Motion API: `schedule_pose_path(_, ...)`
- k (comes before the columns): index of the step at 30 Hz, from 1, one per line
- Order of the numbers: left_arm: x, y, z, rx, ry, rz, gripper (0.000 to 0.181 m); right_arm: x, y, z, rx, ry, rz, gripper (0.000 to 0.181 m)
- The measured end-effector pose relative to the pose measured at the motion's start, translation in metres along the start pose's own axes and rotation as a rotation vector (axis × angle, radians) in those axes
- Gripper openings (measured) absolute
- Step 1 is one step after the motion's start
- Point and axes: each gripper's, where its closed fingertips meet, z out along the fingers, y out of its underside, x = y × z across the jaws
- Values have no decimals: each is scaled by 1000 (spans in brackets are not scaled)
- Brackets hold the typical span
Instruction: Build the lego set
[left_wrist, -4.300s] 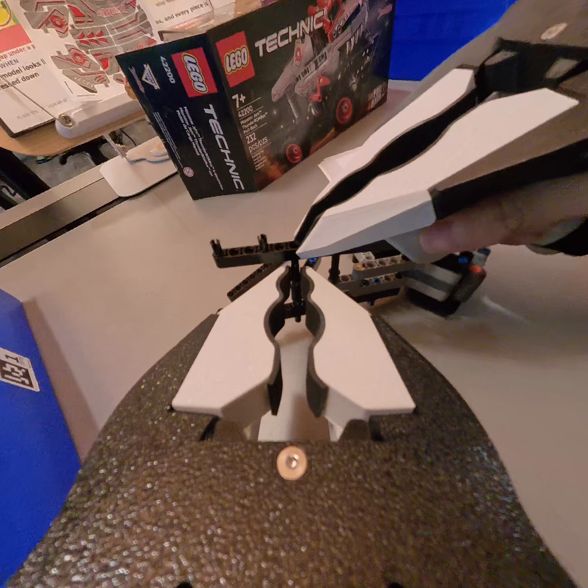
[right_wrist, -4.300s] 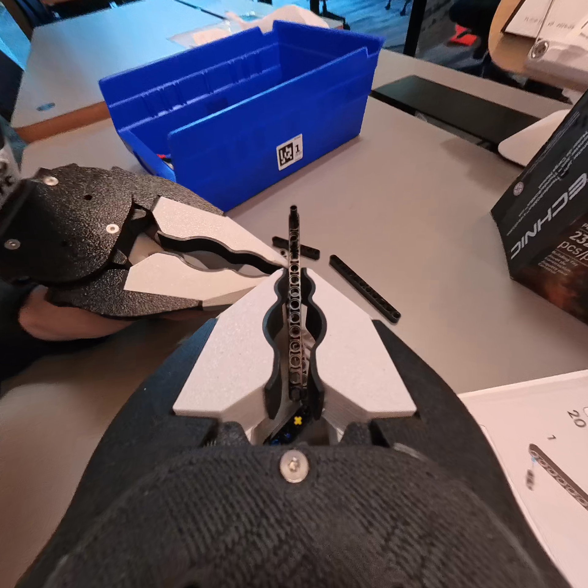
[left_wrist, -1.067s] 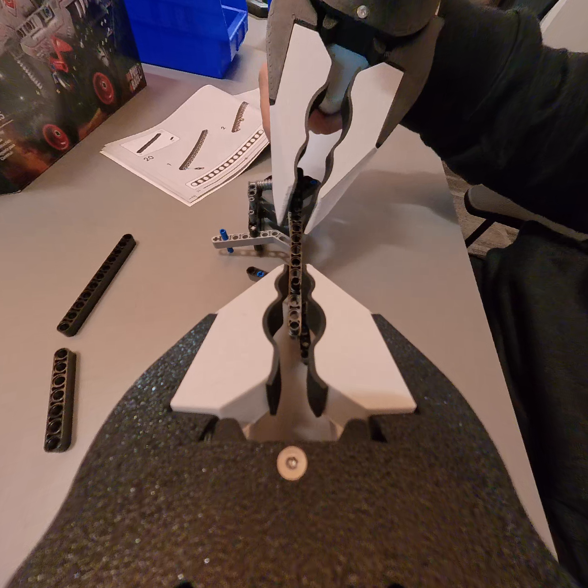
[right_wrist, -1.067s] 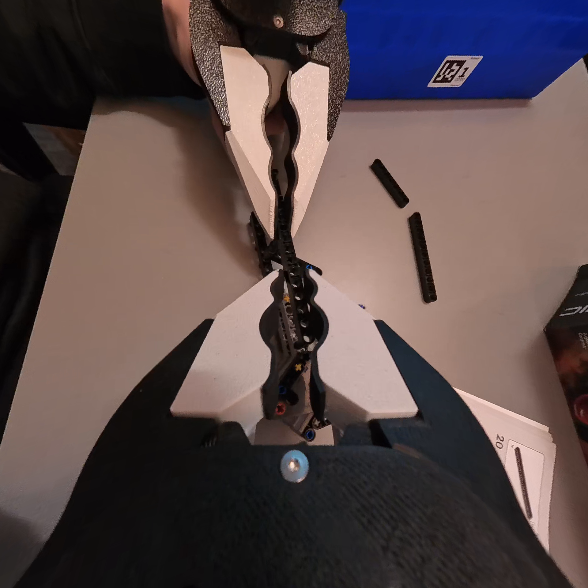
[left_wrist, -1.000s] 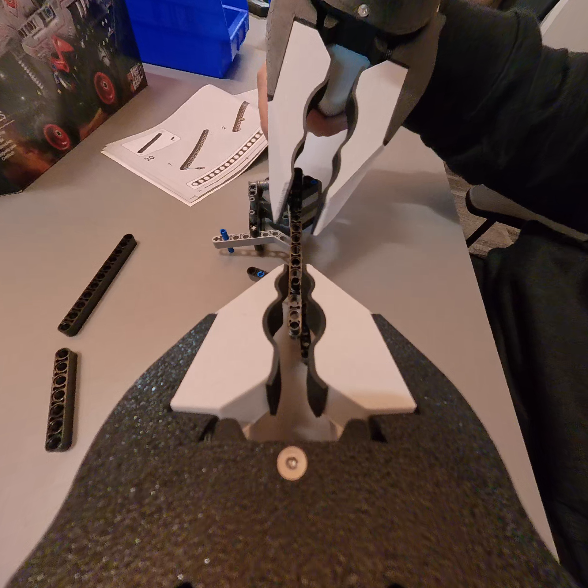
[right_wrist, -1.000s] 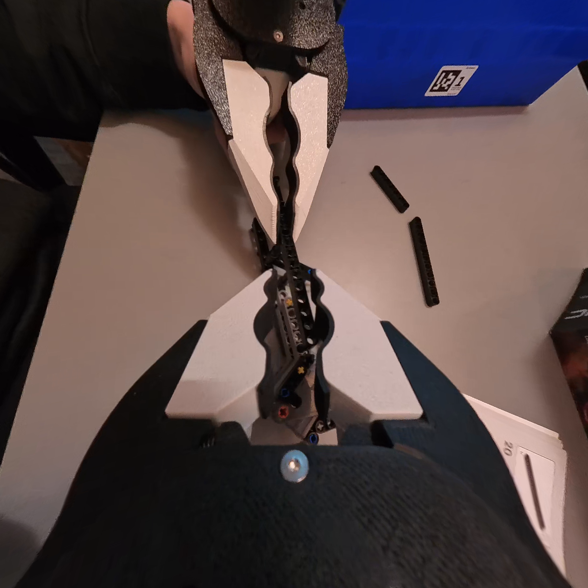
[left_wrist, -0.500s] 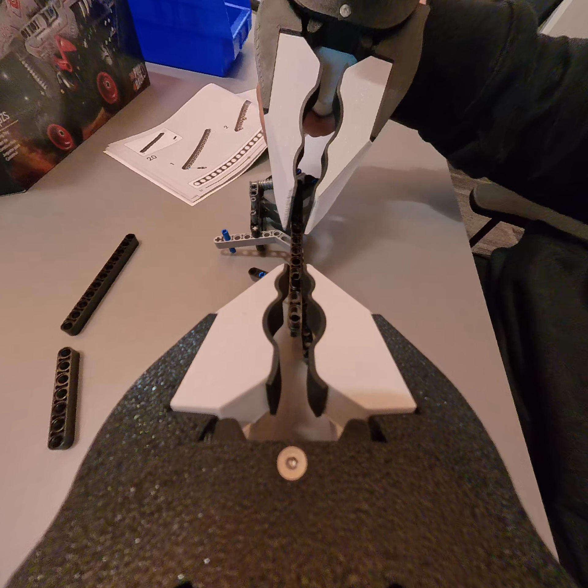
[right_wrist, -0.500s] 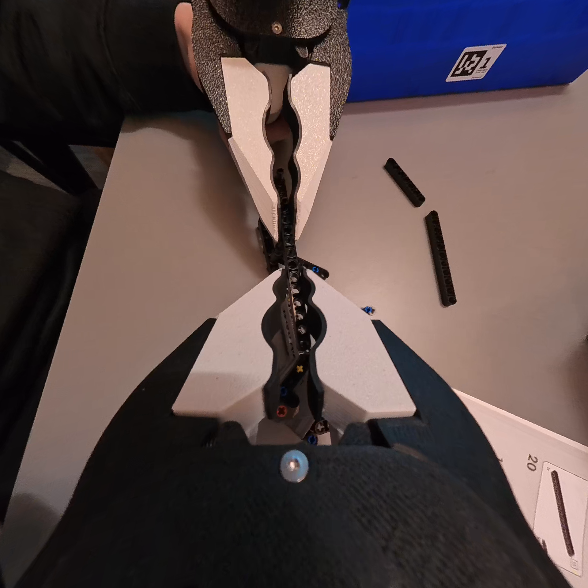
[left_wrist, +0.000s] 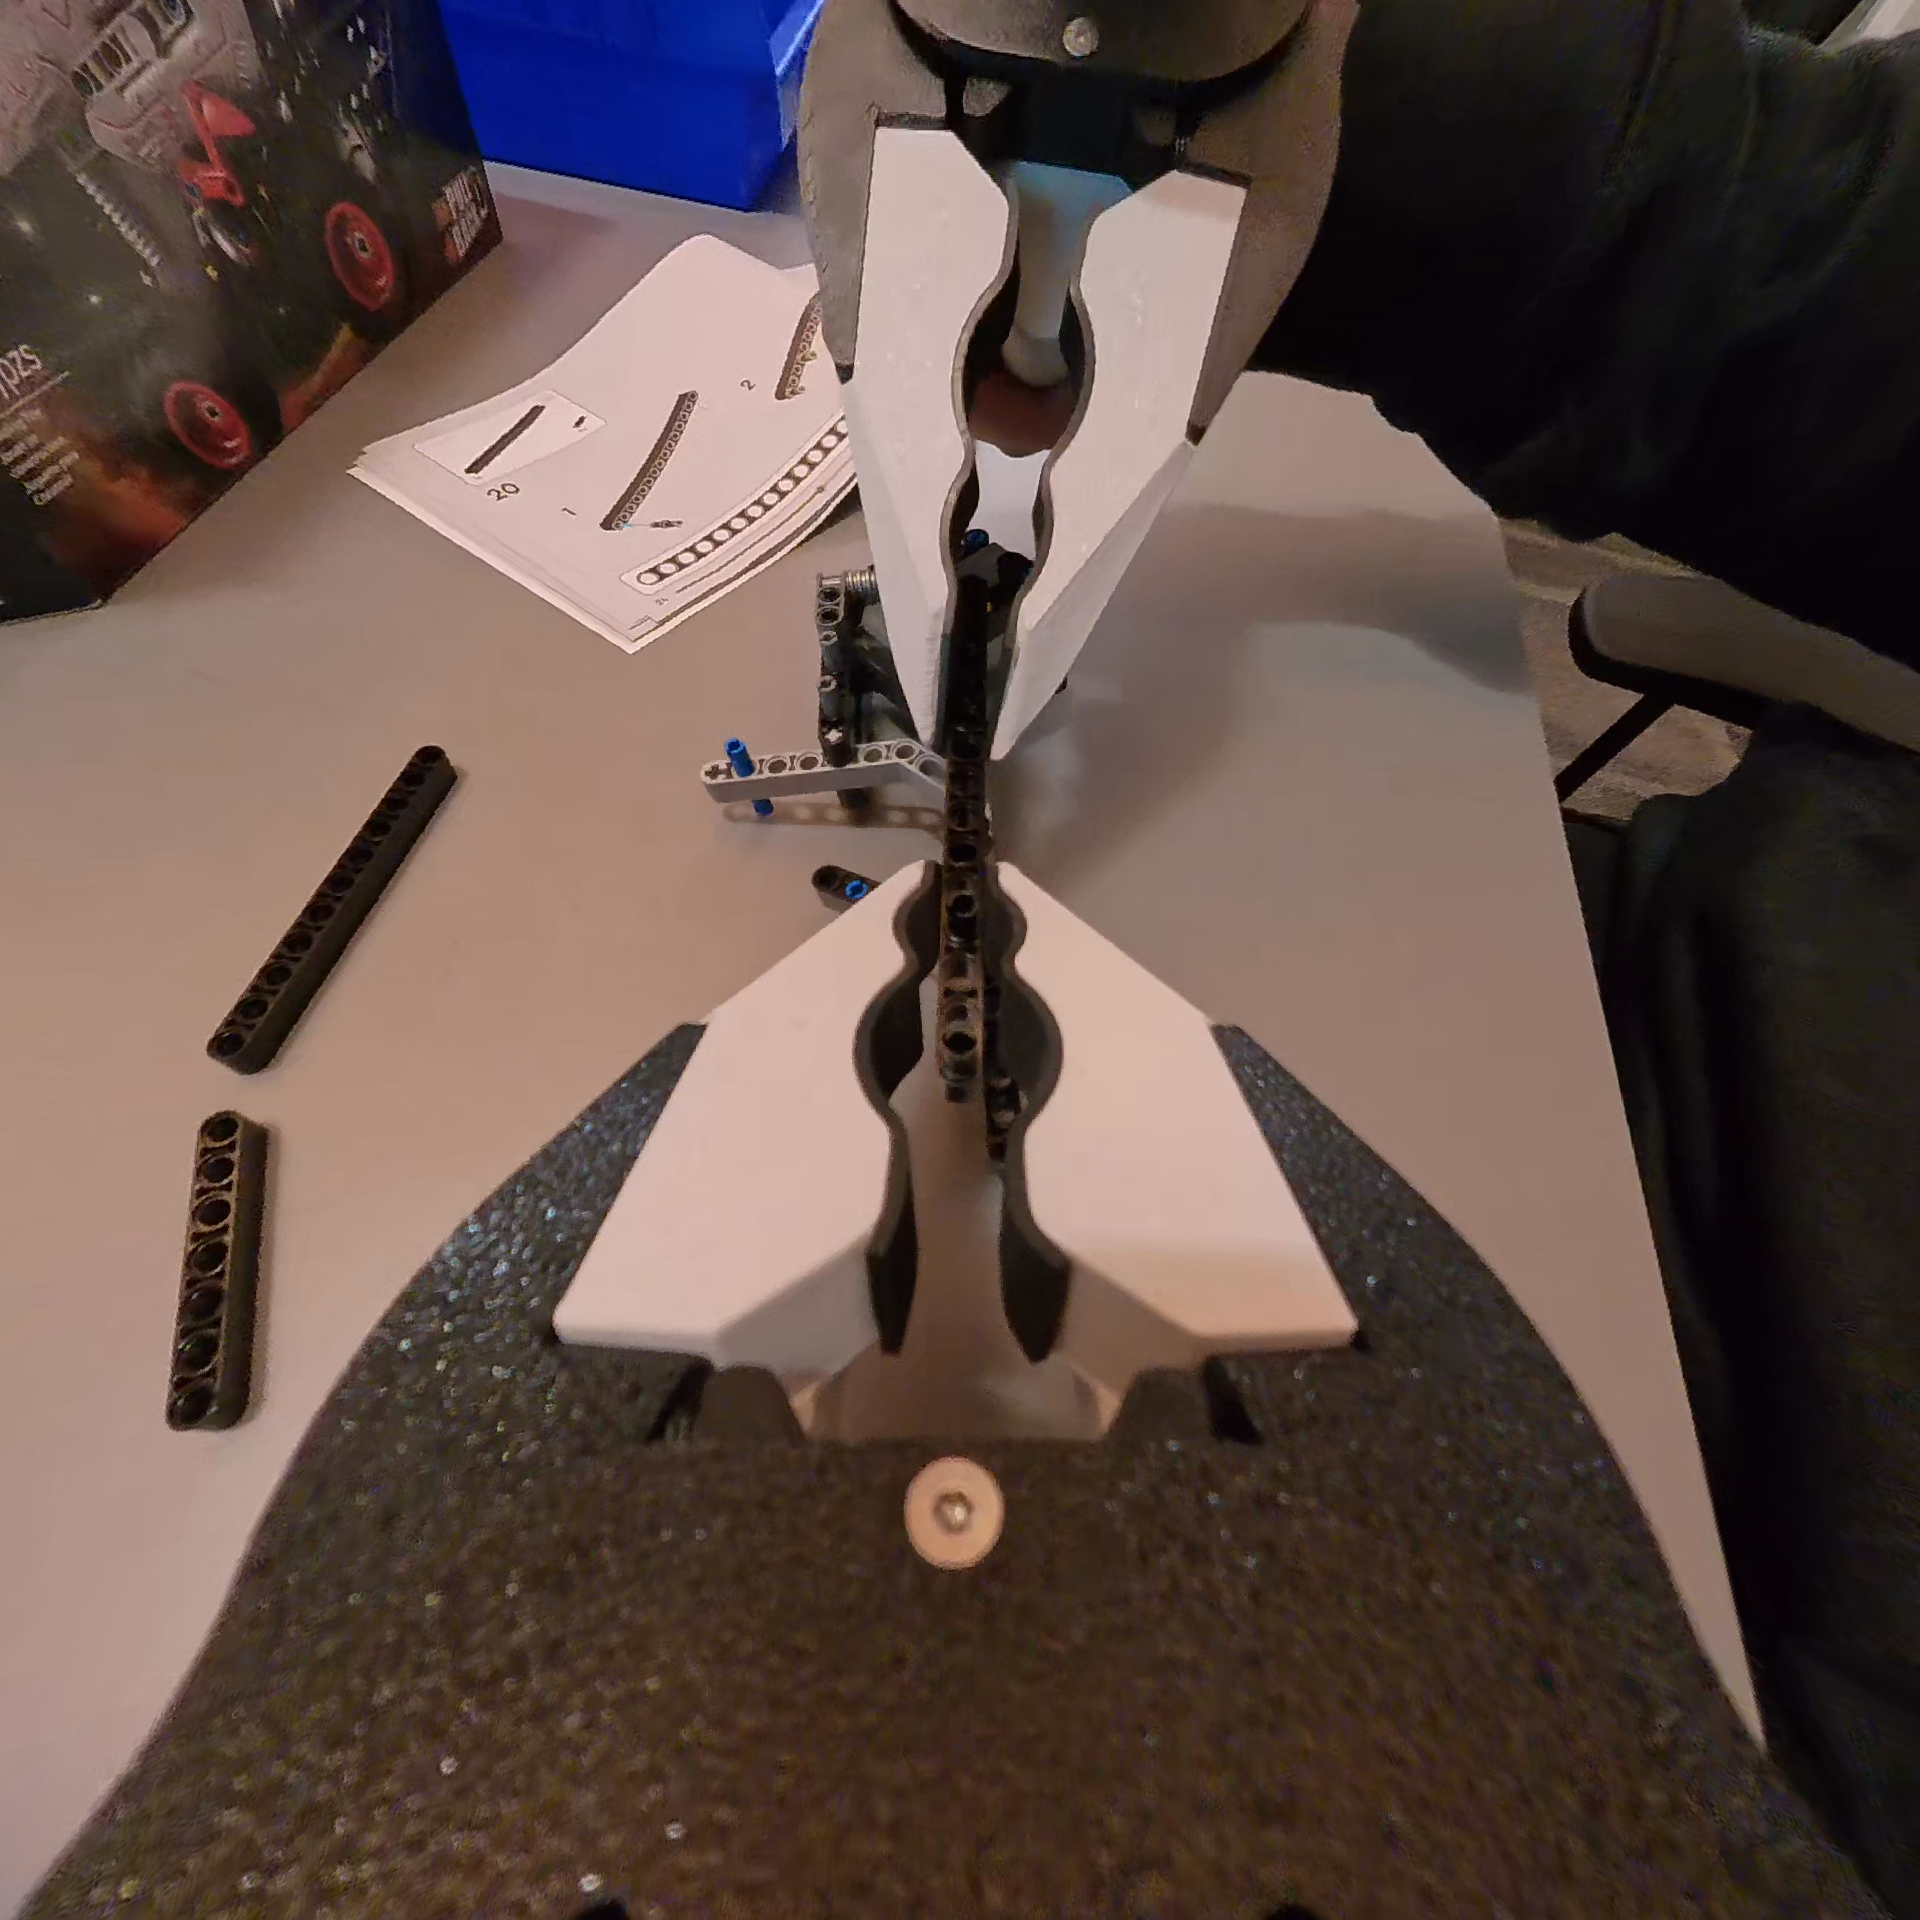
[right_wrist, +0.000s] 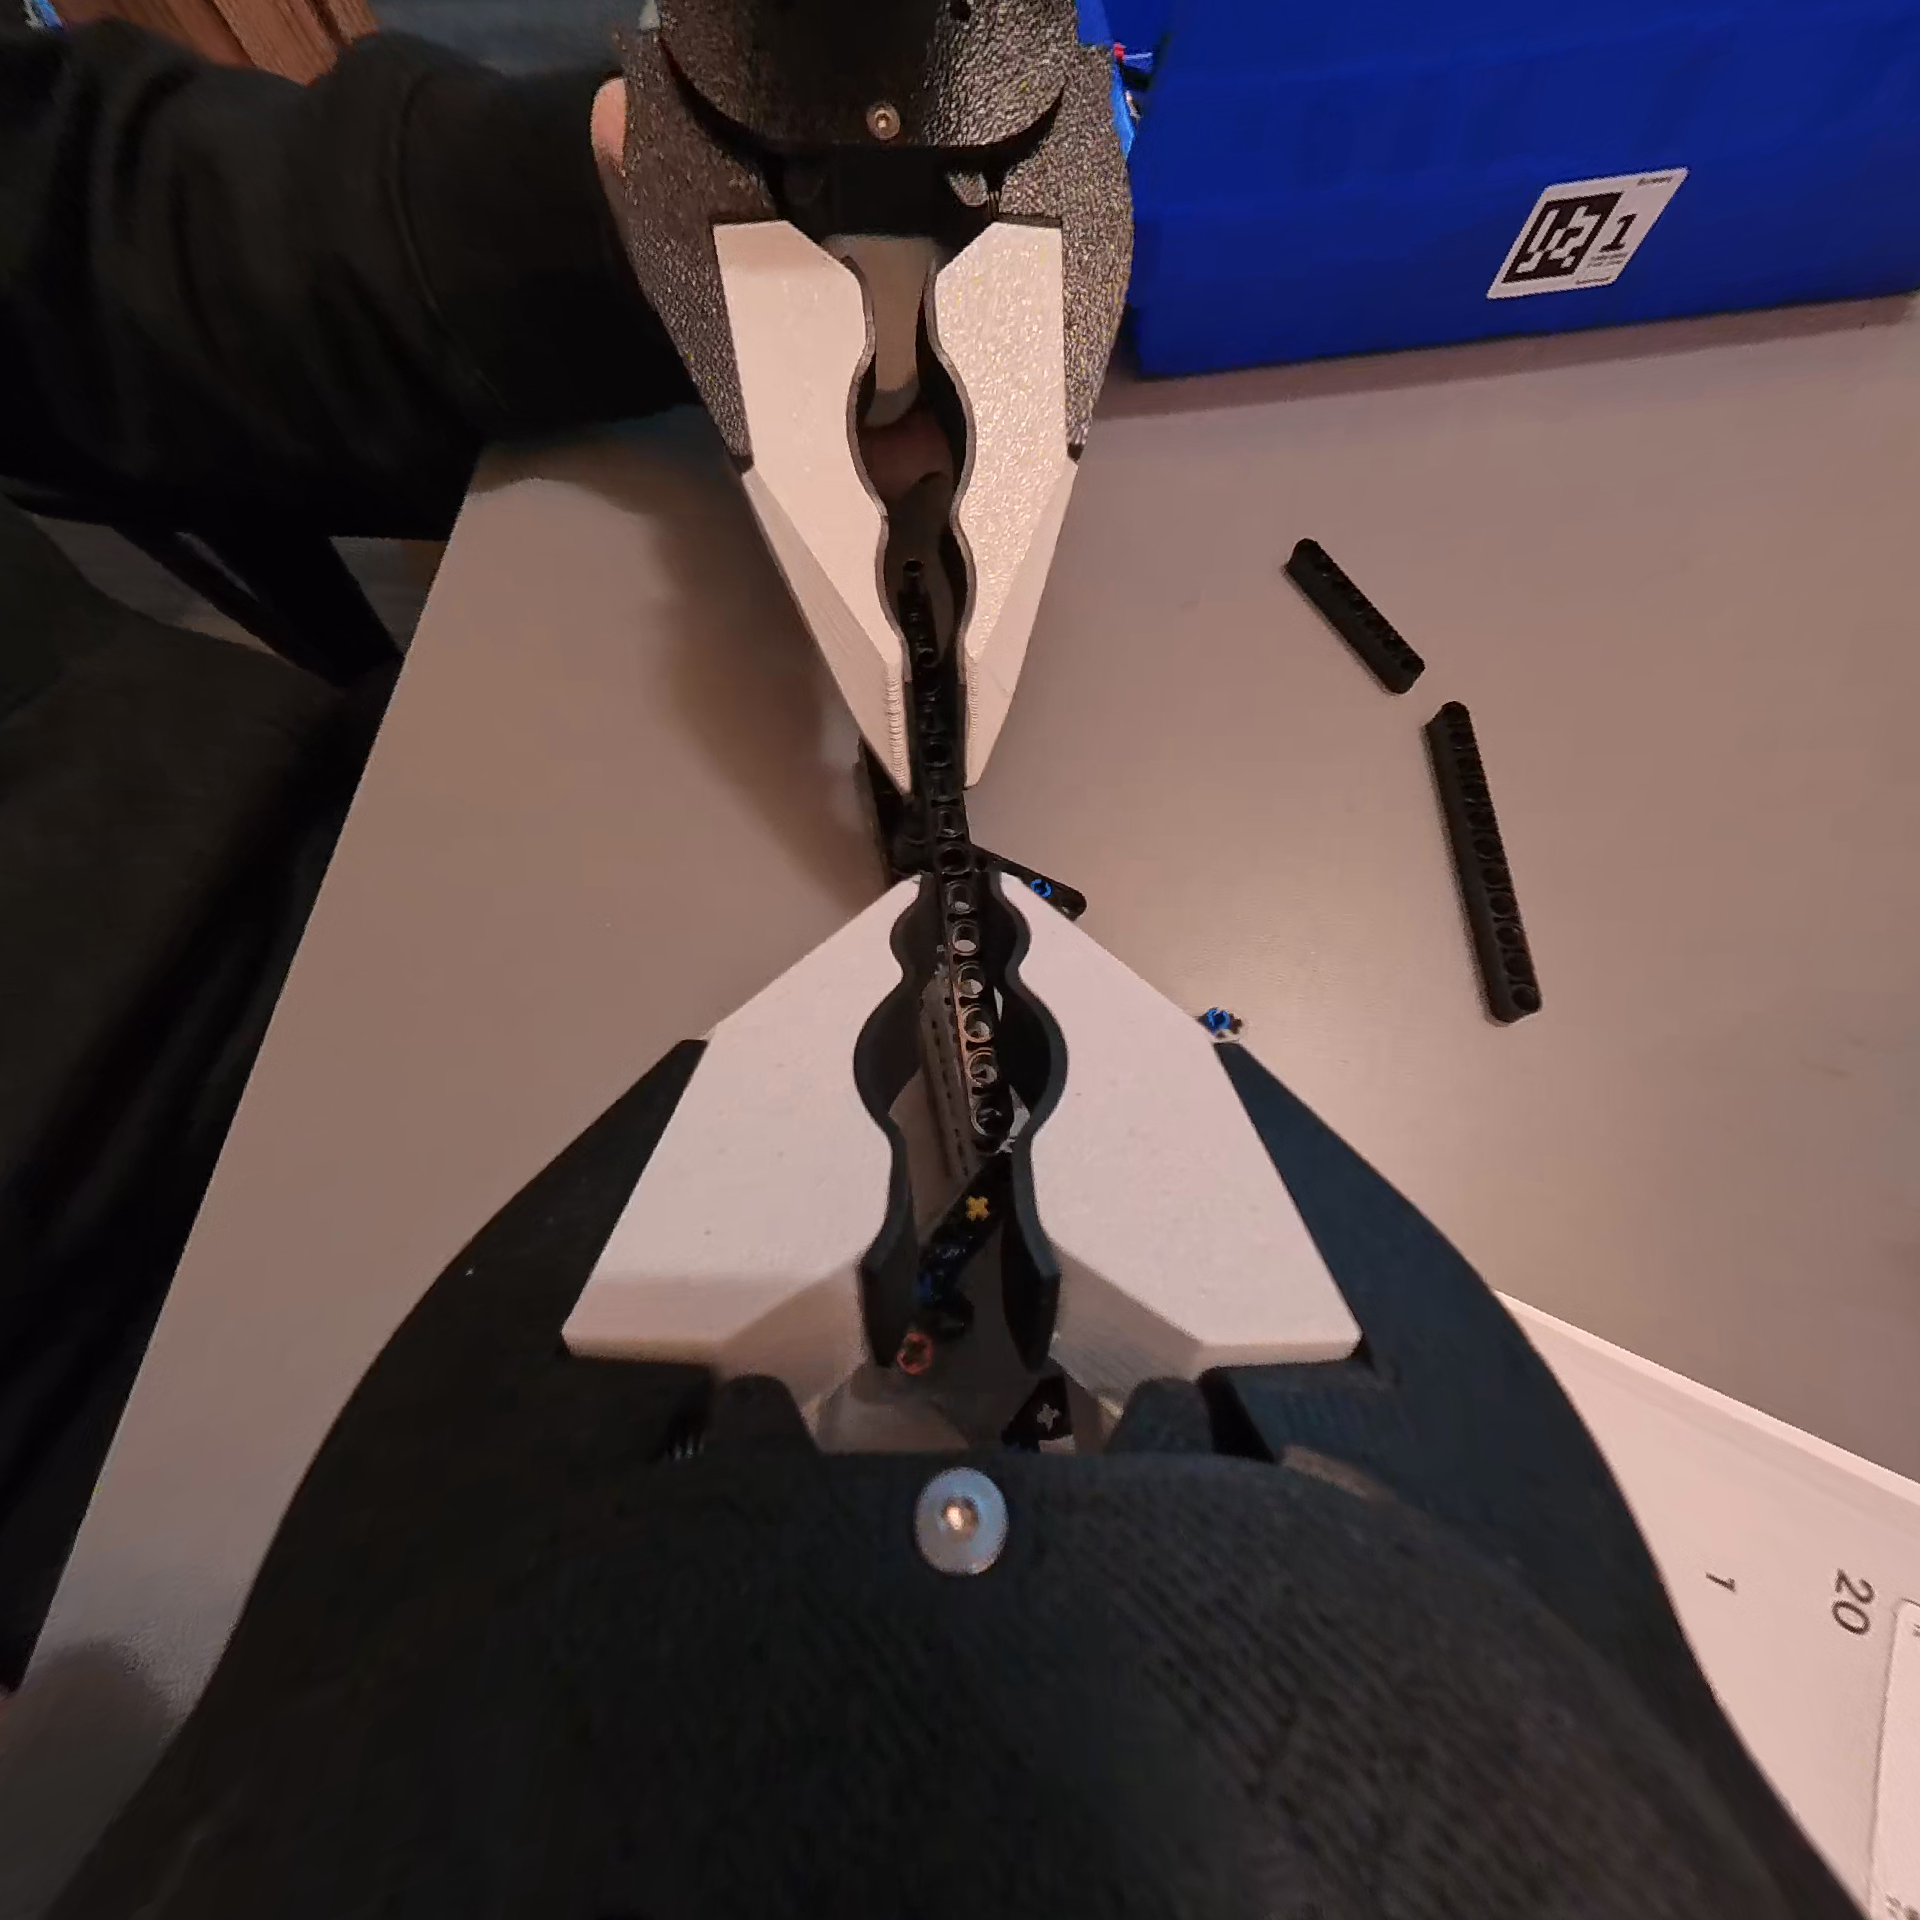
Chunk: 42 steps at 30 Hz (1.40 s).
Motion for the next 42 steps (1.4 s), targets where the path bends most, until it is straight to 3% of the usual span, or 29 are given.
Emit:
schedule_pose_path(15,-1,-6,-14,92,-32,166,13,-7,3,3,-39,-34,-26,5)
schedule_pose_path(19,-2,-14,-20,135,-28,140,27,-10,1,4,-71,-48,-61,5)
schedule_pose_path(27,9,-7,-8,31,-34,234,6,-11,0,6,-134,-85,-68,5)
schedule_pose_path(33,8,-6,-8,-16,-54,21,5,-10,-1,7,-123,-53,-119,5)
schedule_pose_path(39,12,-6,-6,65,-85,-246,5,-9,-3,5,-33,-38,-125,7)
schedule_pose_path(42,12,-4,-6,110,-97,-275,5,-9,-4,6,7,-53,-119,8)
